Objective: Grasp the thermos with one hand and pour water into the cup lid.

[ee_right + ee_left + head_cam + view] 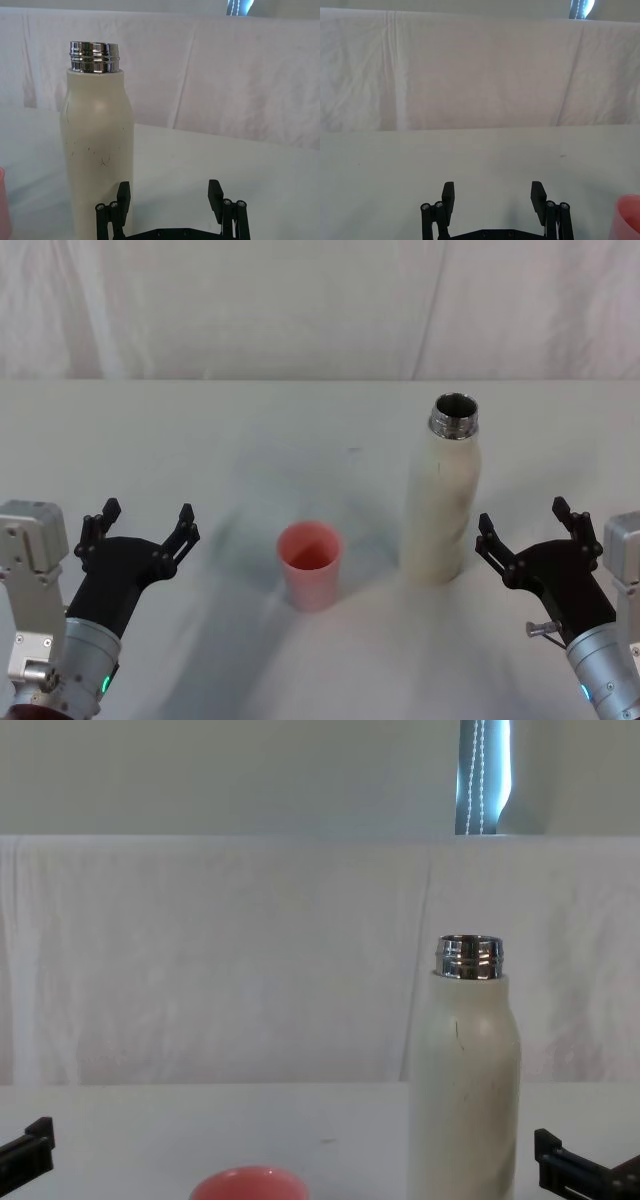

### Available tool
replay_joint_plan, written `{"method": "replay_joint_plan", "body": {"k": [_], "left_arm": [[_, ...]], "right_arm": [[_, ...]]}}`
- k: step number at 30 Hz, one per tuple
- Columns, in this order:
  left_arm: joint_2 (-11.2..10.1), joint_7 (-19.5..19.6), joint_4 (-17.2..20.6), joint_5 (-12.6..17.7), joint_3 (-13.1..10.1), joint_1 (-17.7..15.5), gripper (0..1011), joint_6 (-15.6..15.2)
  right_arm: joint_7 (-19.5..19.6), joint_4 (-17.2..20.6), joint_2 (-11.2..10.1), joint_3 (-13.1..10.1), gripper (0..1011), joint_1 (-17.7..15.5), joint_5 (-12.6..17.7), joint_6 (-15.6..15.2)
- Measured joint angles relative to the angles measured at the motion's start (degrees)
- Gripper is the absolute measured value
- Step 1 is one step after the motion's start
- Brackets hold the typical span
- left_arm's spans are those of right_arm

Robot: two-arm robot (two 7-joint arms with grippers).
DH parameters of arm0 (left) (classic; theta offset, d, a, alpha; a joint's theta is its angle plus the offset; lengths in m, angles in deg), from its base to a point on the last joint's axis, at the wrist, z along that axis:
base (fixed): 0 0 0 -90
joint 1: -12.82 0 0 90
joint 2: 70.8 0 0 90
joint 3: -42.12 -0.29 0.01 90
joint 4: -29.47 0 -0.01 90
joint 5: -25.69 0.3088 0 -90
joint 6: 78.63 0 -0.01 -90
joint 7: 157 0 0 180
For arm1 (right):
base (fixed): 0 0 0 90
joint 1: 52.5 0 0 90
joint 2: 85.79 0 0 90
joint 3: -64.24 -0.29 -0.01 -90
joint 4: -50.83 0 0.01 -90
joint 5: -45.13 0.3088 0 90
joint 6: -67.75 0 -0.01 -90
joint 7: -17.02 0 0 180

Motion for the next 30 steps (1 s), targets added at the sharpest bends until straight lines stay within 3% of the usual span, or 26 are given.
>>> {"method": "replay_joint_plan", "body": {"k": [8,21,30], "left_arm": [[0.0,0.0,0.0,0.0,0.0,0.0,1001,0.0],[0.0,0.0,0.0,0.0,0.0,0.0,1001,0.0],[0.0,0.0,0.0,0.0,0.0,0.0,1001,0.0]], "right_arm": [[-0.07,0.01,0.01,-0.03,1003,-0.02,0.0,0.01],[-4.36,0.63,0.96,-1.25,1003,-2.48,0.88,3.86],[-7.86,1.07,1.31,-1.29,1003,-3.2,1.63,4.4]]}}
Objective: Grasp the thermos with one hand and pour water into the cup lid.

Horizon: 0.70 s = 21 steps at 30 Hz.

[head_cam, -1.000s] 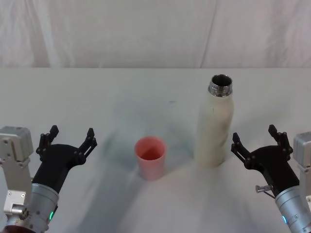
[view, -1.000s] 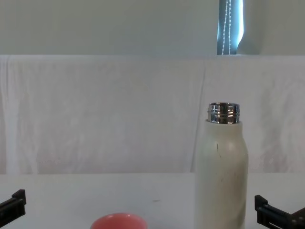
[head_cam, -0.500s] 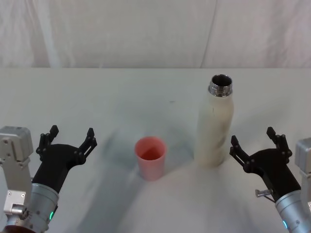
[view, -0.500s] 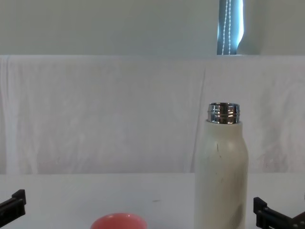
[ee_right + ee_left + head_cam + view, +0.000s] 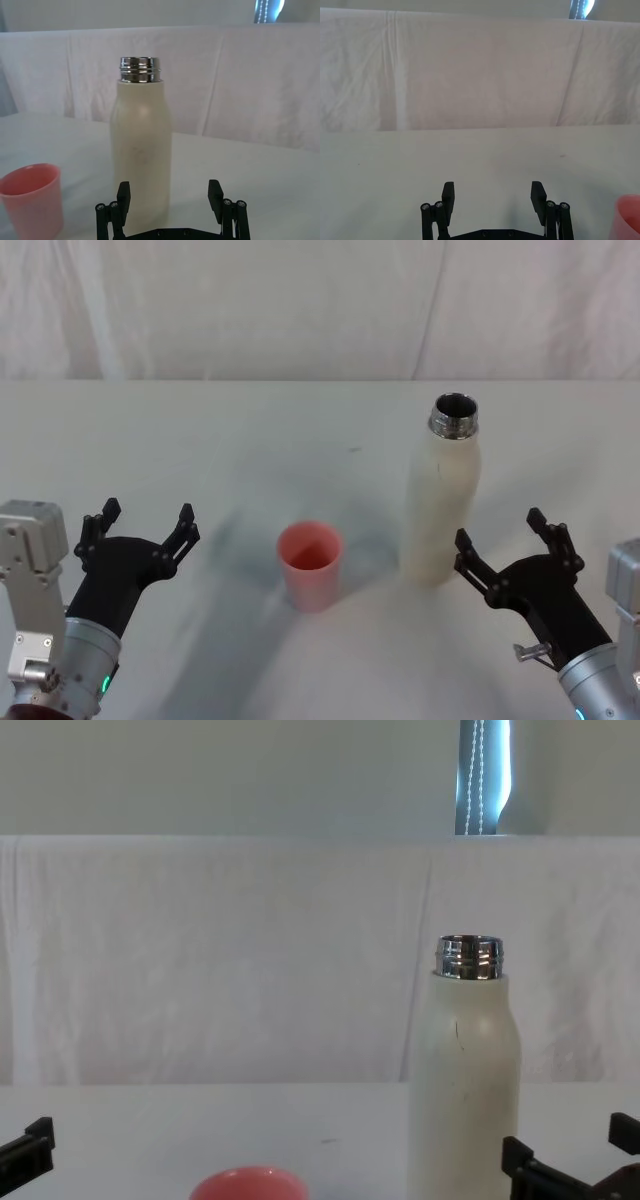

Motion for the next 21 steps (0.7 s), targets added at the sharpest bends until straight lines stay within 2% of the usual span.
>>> {"method": "replay_joint_plan", "body": {"k": [10,21], "left_arm": [[0.0,0.0,0.0,0.0,0.0,0.0,1001,0.0],[0.0,0.0,0.0,0.0,0.0,0.0,1001,0.0]], "right_arm": [[-2.93,0.2,0.46,-0.03,1003,0.05,0.35,-1.68],[-4.02,0.17,0.69,0.57,1003,0.12,0.44,-2.91]]}}
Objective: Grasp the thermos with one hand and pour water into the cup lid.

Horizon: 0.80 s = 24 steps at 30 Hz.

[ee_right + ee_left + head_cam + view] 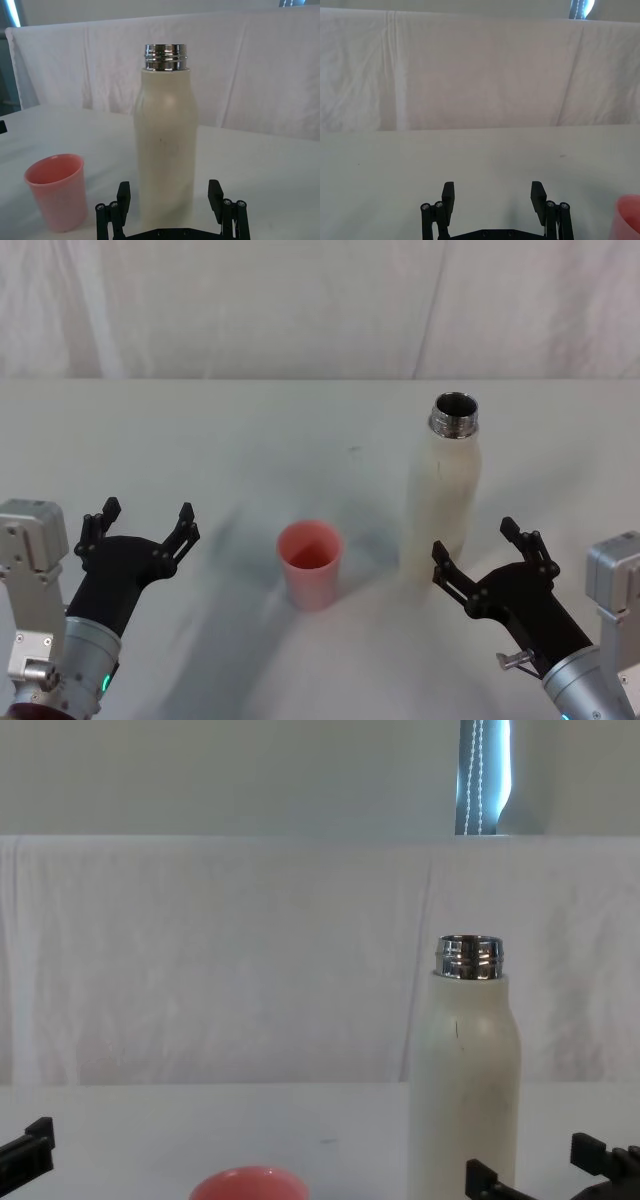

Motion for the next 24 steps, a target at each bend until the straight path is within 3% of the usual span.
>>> {"method": "replay_joint_plan", "body": {"k": [24], "left_arm": [[0.0,0.0,0.0,0.0,0.0,0.0,1001,0.0]], "right_arm": [[-0.57,-4.13,1.02,1.4,1003,4.81,-0.66,-0.13]]}}
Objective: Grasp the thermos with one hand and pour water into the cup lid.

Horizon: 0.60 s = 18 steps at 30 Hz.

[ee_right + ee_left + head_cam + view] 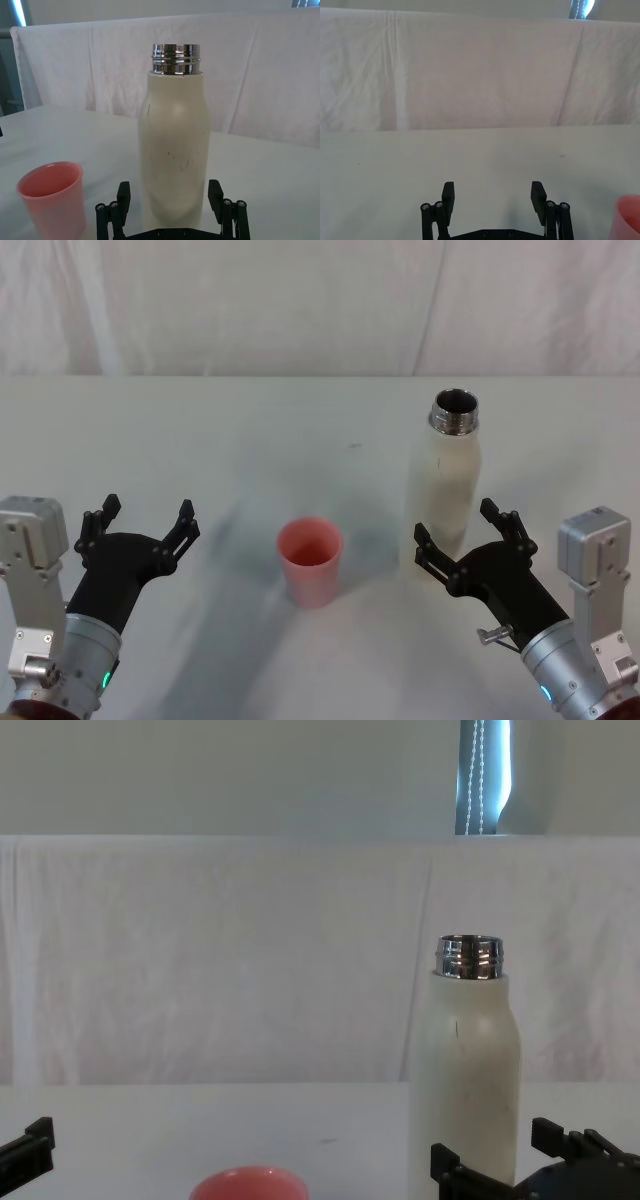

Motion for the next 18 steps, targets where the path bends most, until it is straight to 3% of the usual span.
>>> {"method": "replay_joint_plan", "body": {"k": [18], "left_arm": [[0.0,0.0,0.0,0.0,0.0,0.0,1001,0.0]], "right_arm": [[-0.18,-3.03,0.57,0.1,1003,3.17,0.11,0.33]]}}
